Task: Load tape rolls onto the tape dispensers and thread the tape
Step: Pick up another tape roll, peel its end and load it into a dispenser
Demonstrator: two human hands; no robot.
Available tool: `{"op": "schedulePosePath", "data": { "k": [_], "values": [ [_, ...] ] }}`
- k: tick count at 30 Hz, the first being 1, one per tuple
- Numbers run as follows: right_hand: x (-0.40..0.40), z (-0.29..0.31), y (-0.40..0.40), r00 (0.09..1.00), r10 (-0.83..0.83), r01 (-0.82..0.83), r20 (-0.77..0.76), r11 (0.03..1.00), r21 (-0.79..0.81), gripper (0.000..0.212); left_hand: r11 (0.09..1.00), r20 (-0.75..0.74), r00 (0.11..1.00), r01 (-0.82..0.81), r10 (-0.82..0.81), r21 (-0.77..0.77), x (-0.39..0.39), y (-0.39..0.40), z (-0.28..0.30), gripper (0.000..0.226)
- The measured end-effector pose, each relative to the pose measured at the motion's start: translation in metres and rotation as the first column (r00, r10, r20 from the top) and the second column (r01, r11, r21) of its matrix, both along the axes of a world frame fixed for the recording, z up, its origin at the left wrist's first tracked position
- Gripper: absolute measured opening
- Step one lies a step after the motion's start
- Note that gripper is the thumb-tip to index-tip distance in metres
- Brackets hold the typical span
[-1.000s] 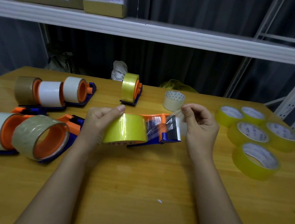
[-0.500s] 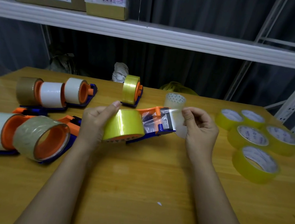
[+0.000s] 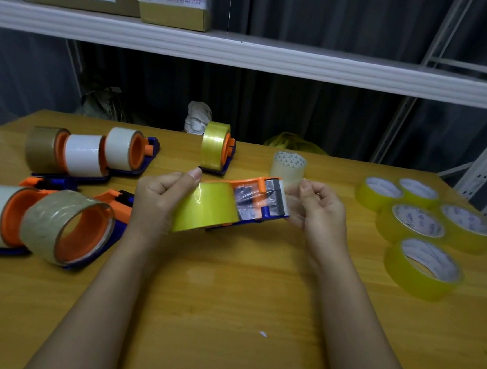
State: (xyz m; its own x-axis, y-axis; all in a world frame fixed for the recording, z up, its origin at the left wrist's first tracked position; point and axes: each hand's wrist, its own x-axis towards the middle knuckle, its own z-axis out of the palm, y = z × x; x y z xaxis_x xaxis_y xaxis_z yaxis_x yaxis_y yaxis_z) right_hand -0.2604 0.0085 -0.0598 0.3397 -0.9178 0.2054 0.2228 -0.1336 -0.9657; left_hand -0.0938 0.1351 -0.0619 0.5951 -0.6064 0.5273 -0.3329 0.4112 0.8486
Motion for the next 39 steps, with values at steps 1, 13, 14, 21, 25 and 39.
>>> {"op": "schedulePosePath", "data": {
  "k": [1,13,14,21,25,39],
  "values": [
    [0.0,0.001,0.001,1.0,0.006,-0.006,-0.015,1.0,-0.007,0.016,1.0,-0.003,1.0,0.006,-0.006,0.002,0.0,0.0,-0.001,0.046],
    [-0.003,0.005,0.001,1.0,-0.007,0.007,-0.002,0.999,0.035,0.014,1.0,-0.025,1.0,-0.004,0.004,0.006,-0.005,0.002,0.003,0.041],
    [-0.004,0.005,0.0,1.0,0.003,-0.003,0.005,0.999,0.045,0.013,1.0,-0.024,1.0,-0.003,0.003,0.004,-0.005,0.002,0.003,0.045],
    [-0.006,0.007,0.001,0.995,0.084,-0.087,0.045,0.994,0.067,0.015,0.999,-0.071,0.997,0.027,-0.026,0.018,-0.004,0.004,0.004,0.045],
    [-0.005,0.005,0.0,0.996,0.081,-0.083,0.041,0.995,0.055,0.014,0.999,-0.07,0.997,0.036,-0.034,0.02,-0.005,0.006,0.006,0.042],
    [-0.005,0.002,-0.008,0.983,0.001,-0.051,0.183,0.961,0.271,0.035,0.998,-0.142,0.99,0.022,-0.015,0.05,0.001,0.002,0.0,0.037]
  ]
}}
